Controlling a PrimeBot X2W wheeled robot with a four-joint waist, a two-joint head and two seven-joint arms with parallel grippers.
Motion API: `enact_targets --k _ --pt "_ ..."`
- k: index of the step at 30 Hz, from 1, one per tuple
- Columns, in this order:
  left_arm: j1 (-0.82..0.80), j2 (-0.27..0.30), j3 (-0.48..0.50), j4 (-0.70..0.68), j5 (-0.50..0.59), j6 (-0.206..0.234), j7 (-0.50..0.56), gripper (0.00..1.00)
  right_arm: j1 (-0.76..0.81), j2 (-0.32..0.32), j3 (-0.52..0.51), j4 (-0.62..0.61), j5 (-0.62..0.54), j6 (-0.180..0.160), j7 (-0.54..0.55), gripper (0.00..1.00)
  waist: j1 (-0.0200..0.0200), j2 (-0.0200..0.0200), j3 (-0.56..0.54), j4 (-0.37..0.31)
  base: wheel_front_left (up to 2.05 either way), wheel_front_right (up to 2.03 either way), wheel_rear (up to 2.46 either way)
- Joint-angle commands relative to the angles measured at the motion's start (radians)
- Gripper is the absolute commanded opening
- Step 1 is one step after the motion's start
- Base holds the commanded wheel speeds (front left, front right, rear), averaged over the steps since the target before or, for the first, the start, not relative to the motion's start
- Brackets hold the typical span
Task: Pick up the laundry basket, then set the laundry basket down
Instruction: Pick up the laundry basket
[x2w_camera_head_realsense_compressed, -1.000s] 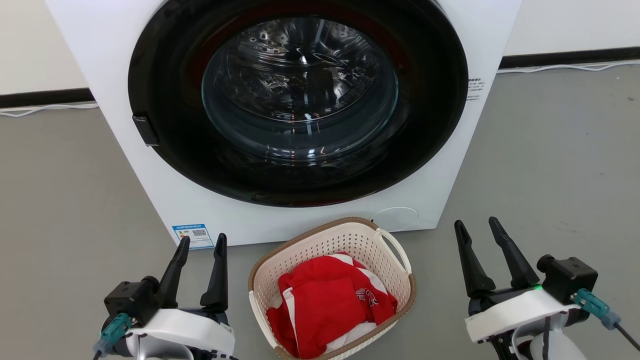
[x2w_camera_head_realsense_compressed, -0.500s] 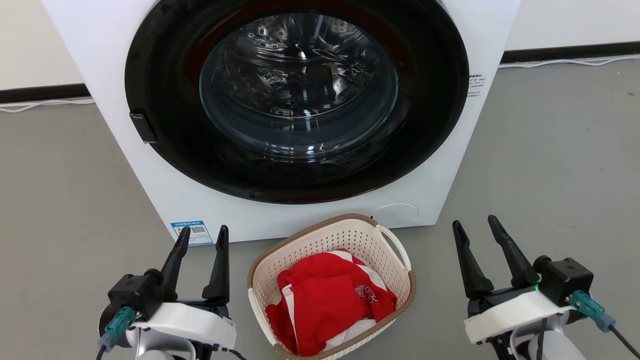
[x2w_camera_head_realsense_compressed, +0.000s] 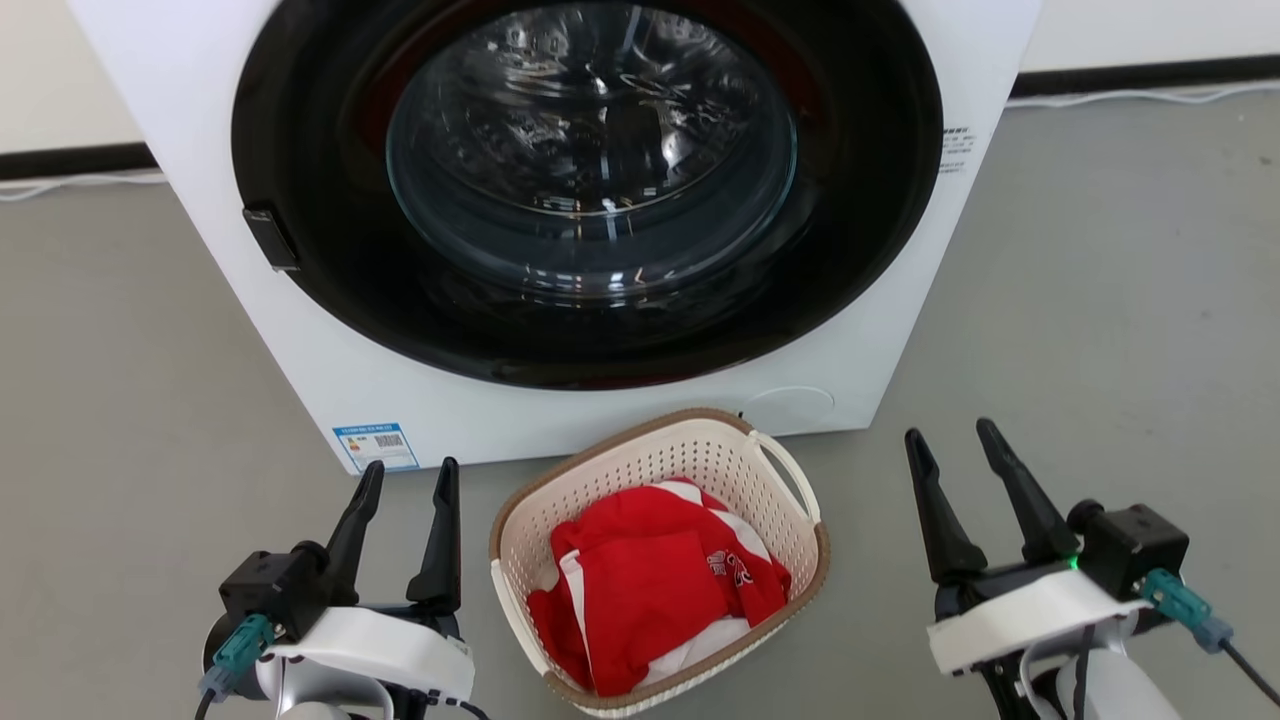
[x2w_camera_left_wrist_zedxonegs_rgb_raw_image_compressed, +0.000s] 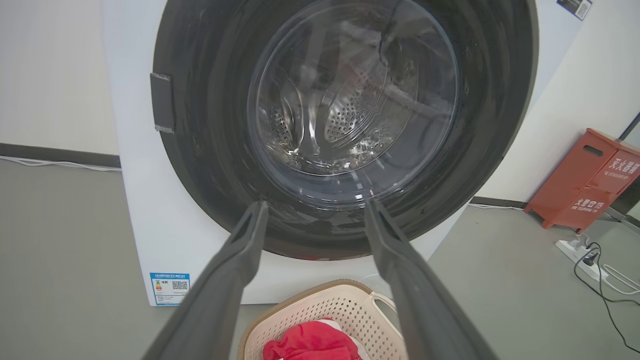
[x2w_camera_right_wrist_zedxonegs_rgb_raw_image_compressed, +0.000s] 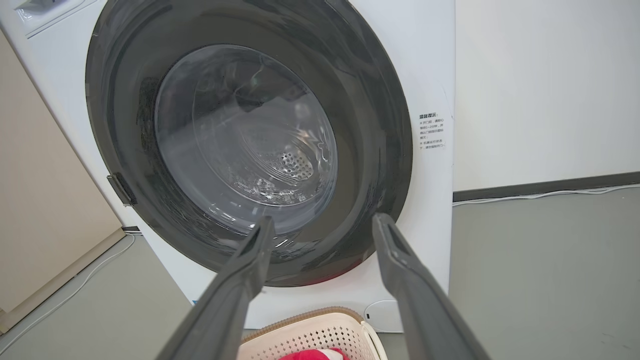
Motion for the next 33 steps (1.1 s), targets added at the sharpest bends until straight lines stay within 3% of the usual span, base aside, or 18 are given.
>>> enact_targets --k 1,21,33 --pt "-0.058 0.01 0.026 -0.018 -0.008 0.001 -0.009 1.0 -0.045 -0.004 0.018 -0.028 0.0 0.007 -0.012 1.0 0.0 0.0 0.015 -0.002 0.0 0.0 0.0" --pt "-0.176 0.01 0.049 0.117 -0.004 -0.011 -0.009 1.0 -0.116 0.006 0.012 -0.047 0.017 0.007 -0.012 1.0 0.0 0.0 0.221 -0.028 0.0 0.0 0.0" --pt "-0.329 0.01 0.072 0.359 -0.037 -0.028 -0.009 1.0 -0.176 0.005 0.016 -0.068 0.019 0.007 -0.012 1.0 0.0 0.0 0.371 -0.034 0.0 0.0 0.0"
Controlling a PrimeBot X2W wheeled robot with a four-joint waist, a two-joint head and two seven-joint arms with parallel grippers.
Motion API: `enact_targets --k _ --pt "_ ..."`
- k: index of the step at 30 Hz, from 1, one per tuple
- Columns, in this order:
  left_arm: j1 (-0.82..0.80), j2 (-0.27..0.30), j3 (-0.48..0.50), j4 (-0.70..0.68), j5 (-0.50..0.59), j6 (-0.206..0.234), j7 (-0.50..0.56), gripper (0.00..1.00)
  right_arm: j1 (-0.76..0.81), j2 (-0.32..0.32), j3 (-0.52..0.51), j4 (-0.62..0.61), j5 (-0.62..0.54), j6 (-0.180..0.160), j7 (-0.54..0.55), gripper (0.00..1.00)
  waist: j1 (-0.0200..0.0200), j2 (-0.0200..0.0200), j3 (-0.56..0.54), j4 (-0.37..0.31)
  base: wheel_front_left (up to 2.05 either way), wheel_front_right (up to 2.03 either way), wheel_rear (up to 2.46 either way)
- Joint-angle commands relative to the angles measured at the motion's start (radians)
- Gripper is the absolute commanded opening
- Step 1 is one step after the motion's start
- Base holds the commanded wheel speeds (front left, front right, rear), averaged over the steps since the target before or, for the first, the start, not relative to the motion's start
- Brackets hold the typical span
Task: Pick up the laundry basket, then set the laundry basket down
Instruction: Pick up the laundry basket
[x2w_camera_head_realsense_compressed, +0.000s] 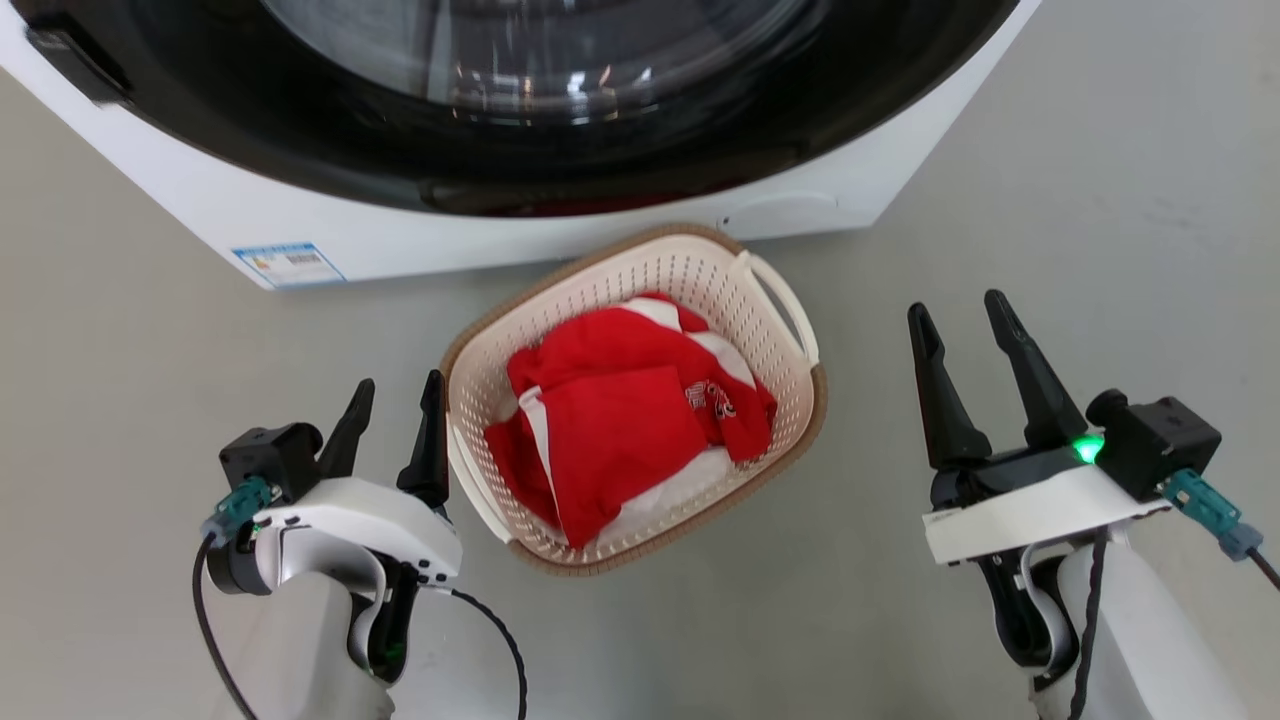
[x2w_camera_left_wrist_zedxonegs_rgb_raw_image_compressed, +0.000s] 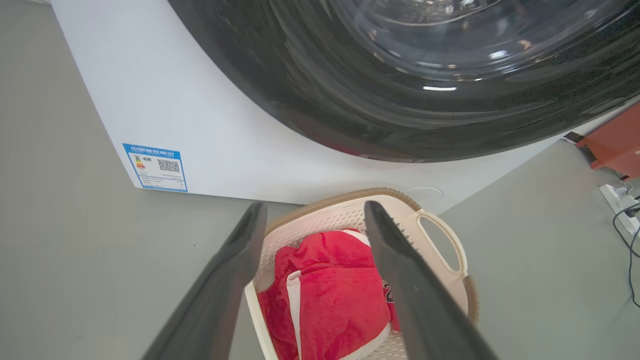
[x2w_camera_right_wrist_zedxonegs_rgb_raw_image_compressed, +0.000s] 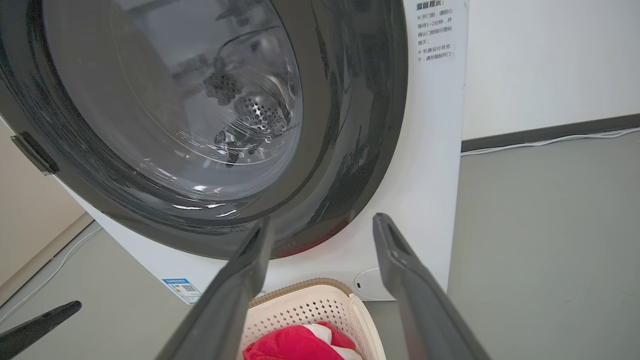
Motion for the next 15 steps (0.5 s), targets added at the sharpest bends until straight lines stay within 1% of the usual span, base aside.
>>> enact_targets --k 1,8,12,15 --pt "-0.036 0.014 0.027 0.015 -0.012 -0.005 -0.006 1.0 -0.018 -0.001 0.022 -0.029 0.006 0.007 -0.011 1.0 0.0 0.0 0.041 0.0 0.0 0.0 0.0" --pt "-0.154 0.014 0.042 0.254 -0.062 -0.012 -0.006 1.0 -0.06 -0.002 0.029 -0.04 0.004 0.007 -0.011 1.0 0.0 0.0 0.13 -0.011 0.0 0.0 0.0" --pt "-0.215 0.018 0.058 0.383 -0.091 -0.014 -0.006 1.0 -0.078 0.001 0.037 -0.042 0.006 0.007 -0.011 1.0 0.0 0.0 0.166 -0.028 0.0 0.0 0.0" --pt "-0.257 0.026 0.048 0.465 -0.109 -0.014 -0.006 1.0 -0.091 0.005 0.041 -0.042 0.008 0.007 -0.011 1.0 0.0 0.0 0.194 -0.042 0.0 0.0 0.0"
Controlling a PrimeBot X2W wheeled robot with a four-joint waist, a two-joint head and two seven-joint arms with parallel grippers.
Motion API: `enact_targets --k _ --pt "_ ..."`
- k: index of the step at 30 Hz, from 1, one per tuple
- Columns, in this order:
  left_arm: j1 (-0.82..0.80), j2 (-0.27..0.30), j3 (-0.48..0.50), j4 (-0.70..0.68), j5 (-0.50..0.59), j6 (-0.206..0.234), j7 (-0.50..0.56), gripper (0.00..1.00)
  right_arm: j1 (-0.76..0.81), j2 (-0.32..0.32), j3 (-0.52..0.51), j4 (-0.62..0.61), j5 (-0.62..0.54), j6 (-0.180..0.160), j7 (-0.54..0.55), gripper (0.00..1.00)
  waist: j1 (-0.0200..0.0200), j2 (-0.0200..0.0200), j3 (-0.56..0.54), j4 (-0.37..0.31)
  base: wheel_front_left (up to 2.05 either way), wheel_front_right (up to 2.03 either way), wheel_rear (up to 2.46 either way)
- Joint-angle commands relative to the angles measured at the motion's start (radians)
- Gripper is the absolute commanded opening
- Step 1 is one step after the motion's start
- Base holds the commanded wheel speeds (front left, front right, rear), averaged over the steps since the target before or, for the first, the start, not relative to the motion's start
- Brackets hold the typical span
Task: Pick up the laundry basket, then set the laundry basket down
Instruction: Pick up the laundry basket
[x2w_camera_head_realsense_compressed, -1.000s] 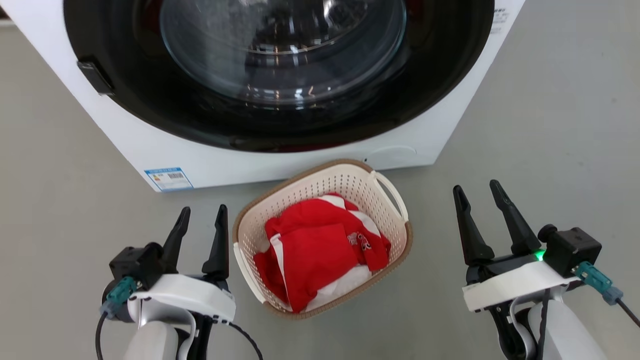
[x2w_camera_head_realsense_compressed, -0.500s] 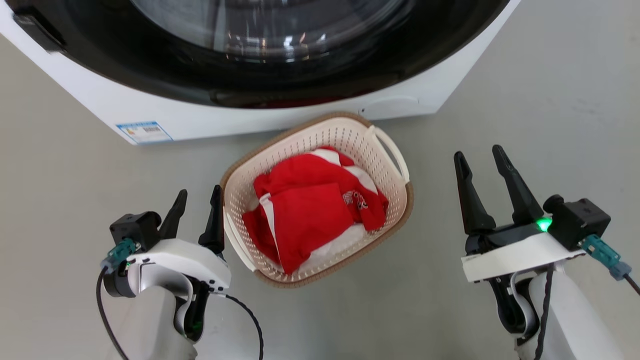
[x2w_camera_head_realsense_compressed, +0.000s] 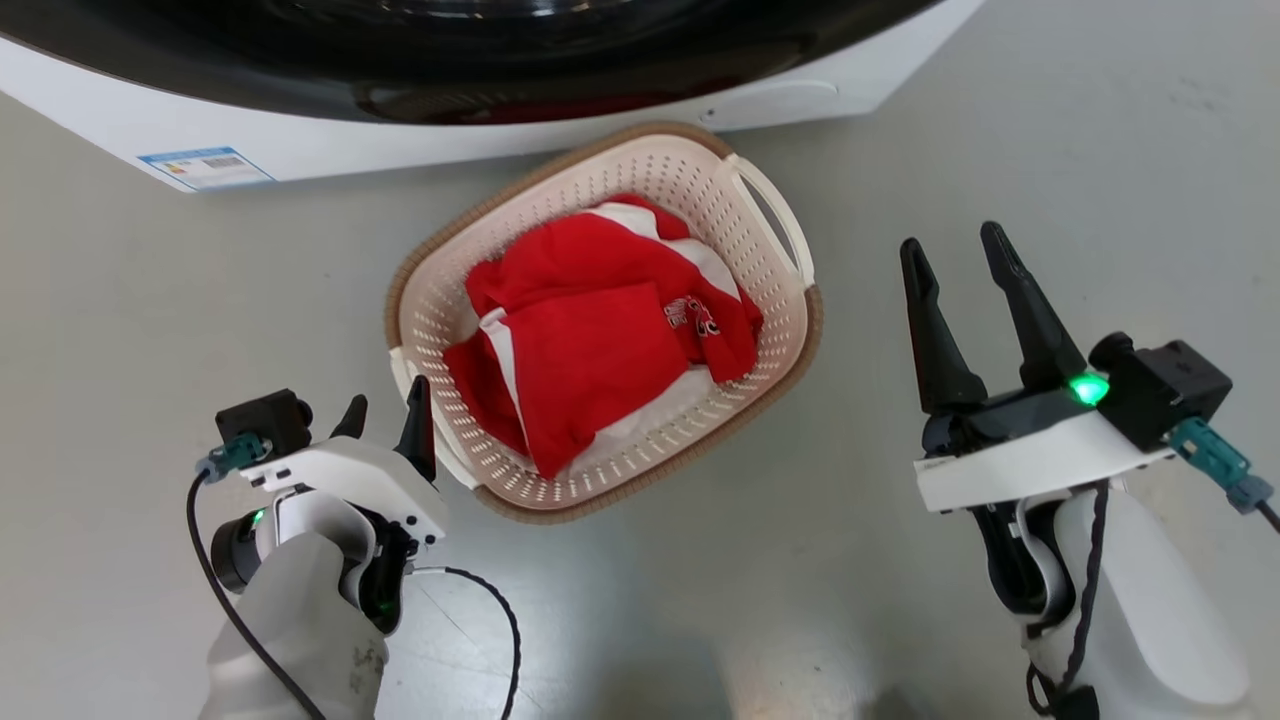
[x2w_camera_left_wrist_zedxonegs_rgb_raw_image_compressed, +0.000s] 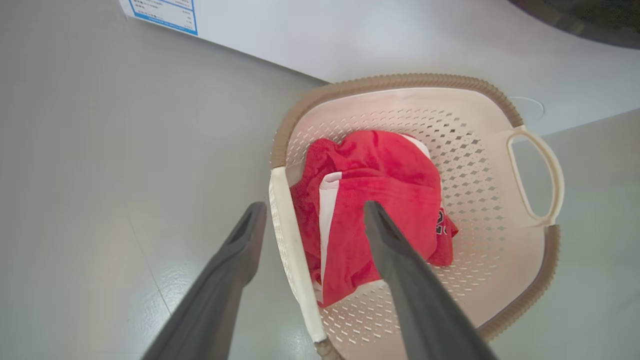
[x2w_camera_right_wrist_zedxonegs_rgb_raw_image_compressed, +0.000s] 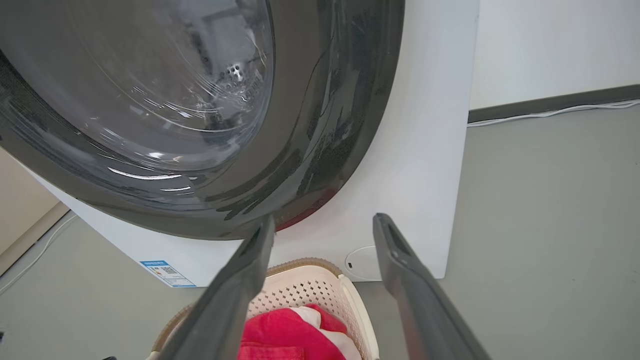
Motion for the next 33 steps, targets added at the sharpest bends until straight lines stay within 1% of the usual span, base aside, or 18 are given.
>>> enact_targets --k 1,6,9,16,23,31,32,33 --pt "-0.021 0.031 0.016 0.016 -0.011 -0.007 -0.006 1.0 -0.011 0.007 0.026 -0.026 0.008 0.007 -0.011 1.0 0.0 0.0 0.028 -0.019 0.0 0.0 0.0" --pt "-0.081 0.058 0.018 0.131 -0.032 -0.007 -0.005 1.0 -0.031 0.014 0.034 -0.03 0.011 0.007 -0.011 1.0 0.0 0.0 0.076 -0.042 0.0 0.0 0.0" --pt "-0.115 0.067 0.016 0.174 -0.047 -0.007 0.001 1.0 -0.044 0.017 0.04 -0.031 0.013 0.007 -0.011 1.0 0.0 0.0 0.104 -0.053 0.0 0.0 0.0" --pt "-0.159 0.089 -0.01 0.214 -0.065 -0.007 0.039 1.0 -0.06 0.028 0.051 -0.03 0.018 0.007 -0.011 1.0 0.0 0.0 0.153 -0.071 0.0 0.0 0.0" --pt "-0.181 0.096 -0.02 0.231 -0.079 -0.007 0.075 1.0 -0.067 0.036 0.054 -0.032 0.021 0.007 -0.011 1.0 0.0 0.0 0.178 -0.079 0.0 0.0 0.0" --pt "-0.198 0.101 -0.027 0.241 -0.09 -0.007 0.089 1.0 -0.074 0.042 0.057 -0.03 0.021 0.007 -0.011 1.0 0.0 0.0 0.19 -0.085 0.0 0.0 0.0" --pt "-0.199 0.102 -0.028 0.241 -0.091 -0.007 0.09 0.99 -0.075 0.043 0.058 -0.029 0.022 0.007 -0.011 1.0 0.0 0.0 0.19 -0.085 0.0 0.0 0.0" --pt "-0.199 0.103 -0.029 0.242 -0.092 -0.007 0.091 0.91 -0.075 0.043 0.059 -0.027 0.022 0.007 -0.011 1.0 0.0 0.0 0.19 -0.086 0.0 0.0 0.0"
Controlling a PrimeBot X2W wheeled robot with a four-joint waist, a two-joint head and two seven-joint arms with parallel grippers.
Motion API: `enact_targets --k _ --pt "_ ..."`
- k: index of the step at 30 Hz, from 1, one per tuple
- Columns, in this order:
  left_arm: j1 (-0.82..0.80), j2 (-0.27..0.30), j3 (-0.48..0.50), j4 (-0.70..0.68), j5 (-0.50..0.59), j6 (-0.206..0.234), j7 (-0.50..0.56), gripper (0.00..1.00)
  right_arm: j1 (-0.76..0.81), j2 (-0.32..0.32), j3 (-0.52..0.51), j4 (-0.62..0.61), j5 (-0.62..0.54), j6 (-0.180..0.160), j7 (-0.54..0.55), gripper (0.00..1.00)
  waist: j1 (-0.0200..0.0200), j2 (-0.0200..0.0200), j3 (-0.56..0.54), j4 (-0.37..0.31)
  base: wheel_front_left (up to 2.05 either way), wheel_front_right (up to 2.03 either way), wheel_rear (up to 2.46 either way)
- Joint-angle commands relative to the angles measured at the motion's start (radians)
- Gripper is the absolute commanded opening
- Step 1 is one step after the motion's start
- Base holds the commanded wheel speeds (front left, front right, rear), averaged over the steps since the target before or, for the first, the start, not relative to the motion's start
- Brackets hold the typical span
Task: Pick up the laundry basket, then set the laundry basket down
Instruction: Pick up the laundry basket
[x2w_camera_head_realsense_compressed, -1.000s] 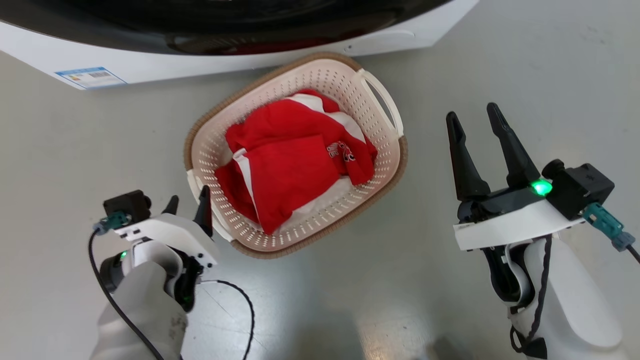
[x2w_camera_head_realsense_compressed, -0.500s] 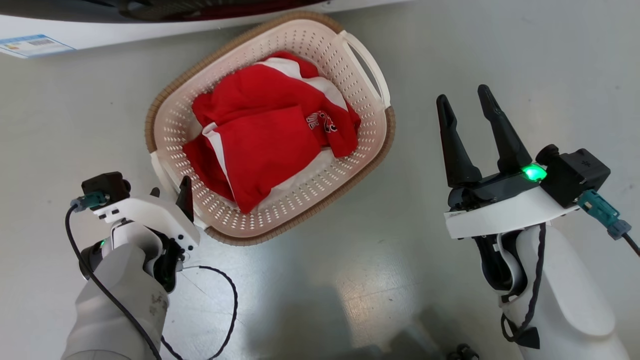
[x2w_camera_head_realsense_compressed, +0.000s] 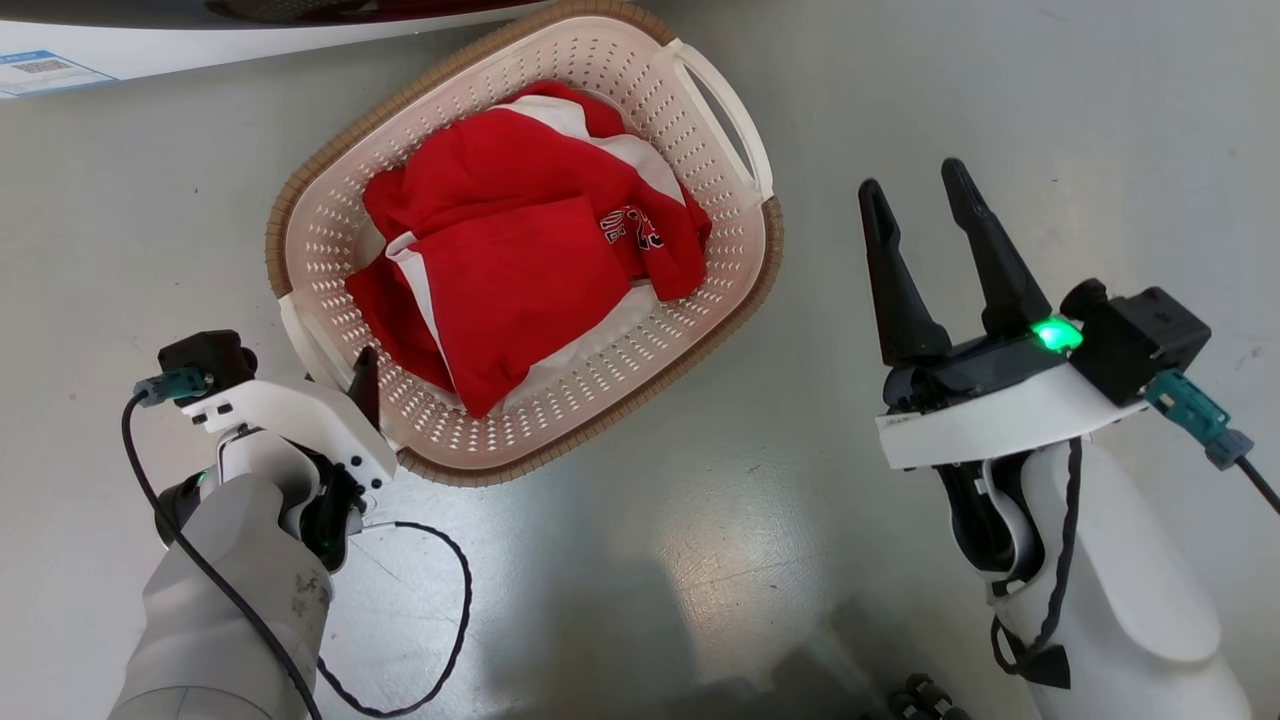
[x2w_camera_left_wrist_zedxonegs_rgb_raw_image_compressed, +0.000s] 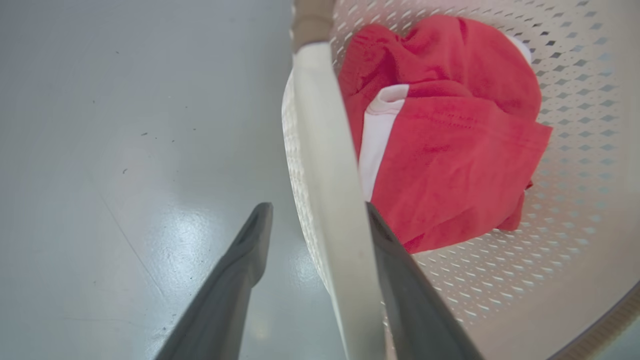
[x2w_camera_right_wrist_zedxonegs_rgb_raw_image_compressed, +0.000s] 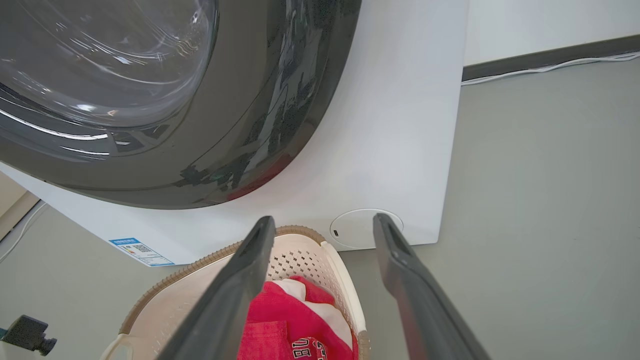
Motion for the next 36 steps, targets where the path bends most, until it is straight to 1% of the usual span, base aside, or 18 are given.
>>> enact_targets --k 1,2,3,4,5,15,24,36 --pt "0.001 0.03 0.012 -0.002 -0.002 -0.006 0.0 0.76 0.012 0.009 0.02 -0.021 0.011 0.007 -0.011 1.0 0.0 0.0 0.0 -0.001 0.0 0.0 0.0" --pt "0.001 0.03 0.012 -0.001 -0.003 -0.006 0.001 0.71 0.01 0.009 0.021 -0.02 0.012 0.007 -0.011 1.0 0.0 0.0 0.0 -0.001 0.0 0.0 0.0" --pt "0.001 0.031 0.01 -0.001 -0.003 -0.006 0.002 0.44 0.009 0.009 0.022 -0.019 0.012 0.007 -0.011 1.0 0.0 0.0 0.0 -0.001 0.0 0.0 0.0" --pt "0.001 0.031 0.008 0.0 -0.003 -0.006 0.002 0.25 0.009 0.009 0.022 -0.018 0.013 0.007 -0.011 1.0 0.0 0.0 -0.001 -0.001 0.0 0.0 0.0" --pt "0.0 0.031 0.006 0.0 -0.003 -0.006 0.003 0.0 0.008 0.009 0.022 -0.017 0.013 0.007 -0.011 1.0 0.0 0.0 -0.001 0.0 0.0 0.0 0.0" --pt "-0.004 0.039 -0.046 0.002 0.032 -0.006 -0.026 0.0 0.007 0.009 0.025 -0.006 0.016 0.007 -0.011 1.0 0.0 0.0 -0.025 0.012 0.0 0.0 0.0" --pt "-0.004 0.073 -0.114 0.003 0.084 -0.003 -0.025 0.0 0.008 0.01 0.03 -0.002 0.02 0.007 -0.011 1.0 0.0 0.0 -0.035 0.015 0.0 0.0 0.0" --pt "-0.042 0.113 -0.144 0.003 0.081 -0.005 -0.009 0.0 0.015 0.007 0.028 -0.01 0.022 0.007 -0.011 1.0 0.0 0.0 -0.018 0.013 0.0 0.0 0.0"
